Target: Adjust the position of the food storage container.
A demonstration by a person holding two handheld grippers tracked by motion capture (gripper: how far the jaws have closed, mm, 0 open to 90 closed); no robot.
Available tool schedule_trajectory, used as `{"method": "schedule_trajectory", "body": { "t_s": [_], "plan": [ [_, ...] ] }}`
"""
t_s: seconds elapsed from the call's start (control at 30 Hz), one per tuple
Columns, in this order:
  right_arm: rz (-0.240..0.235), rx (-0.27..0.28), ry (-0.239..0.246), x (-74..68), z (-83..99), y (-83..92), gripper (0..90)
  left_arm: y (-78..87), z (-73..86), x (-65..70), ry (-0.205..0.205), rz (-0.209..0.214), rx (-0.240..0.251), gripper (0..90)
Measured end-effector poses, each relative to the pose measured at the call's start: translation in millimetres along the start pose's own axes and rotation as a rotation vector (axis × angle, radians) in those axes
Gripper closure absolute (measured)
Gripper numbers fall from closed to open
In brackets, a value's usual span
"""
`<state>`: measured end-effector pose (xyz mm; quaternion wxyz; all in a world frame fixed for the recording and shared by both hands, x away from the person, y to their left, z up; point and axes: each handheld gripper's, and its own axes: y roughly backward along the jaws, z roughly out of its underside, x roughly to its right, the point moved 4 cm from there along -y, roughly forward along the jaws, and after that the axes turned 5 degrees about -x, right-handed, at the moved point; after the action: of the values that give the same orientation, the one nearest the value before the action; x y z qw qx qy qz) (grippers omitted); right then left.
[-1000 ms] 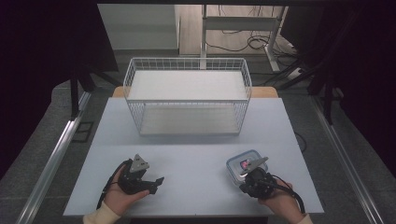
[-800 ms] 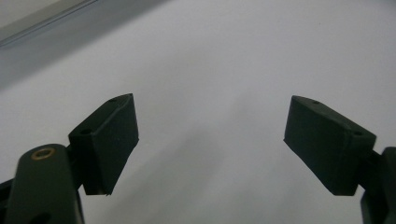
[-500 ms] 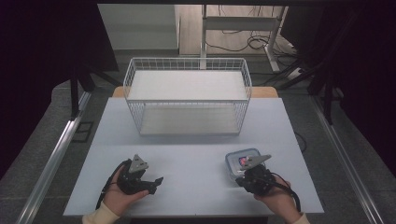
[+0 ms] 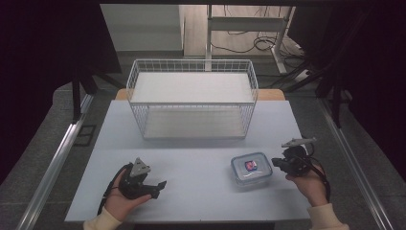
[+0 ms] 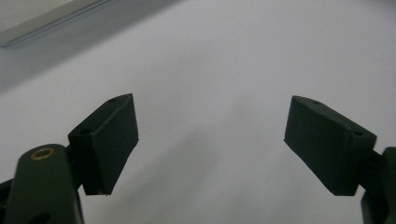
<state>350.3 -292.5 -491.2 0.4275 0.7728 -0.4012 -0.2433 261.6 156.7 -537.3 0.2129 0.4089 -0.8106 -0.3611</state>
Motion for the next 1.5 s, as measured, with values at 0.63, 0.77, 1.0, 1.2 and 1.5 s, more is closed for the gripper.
{"method": "schedule_trajectory", "body": {
  "t_s": [0.63, 0.77, 1.0, 1.2, 1.5],
  "plan": [
    [-0.038, -0.088, 0.021, -13.3, 8.4, -25.3, 89.6, 2.5, -1.5, -0.9, 0.008, 0.008, 0.008, 17.4],
    [-0.074, -0.085, 0.045, -27.4, 3.2, -28.9, 89.7, 1.7, -1.6, -0.8, 0.005, 0.007, 0.005, 17.4],
    [-0.120, -0.113, 0.117, -58.6, -6.0, -43.6, 89.6, 1.6, -1.7, -0.7, 0.006, 0.008, 0.007, 17.4],
    [-0.138, -0.112, 0.148, -73.3, -12.9, -46.2, 89.7, 1.7, -1.4, -1.1, 0.008, 0.012, 0.006, 17.4],
    [-0.168, -0.114, 0.204, -101.2, -26.9, -58.4, 89.6, 1.4, -1.5, -0.6, 0.007, 0.011, 0.005, 17.4]
  ]
}}
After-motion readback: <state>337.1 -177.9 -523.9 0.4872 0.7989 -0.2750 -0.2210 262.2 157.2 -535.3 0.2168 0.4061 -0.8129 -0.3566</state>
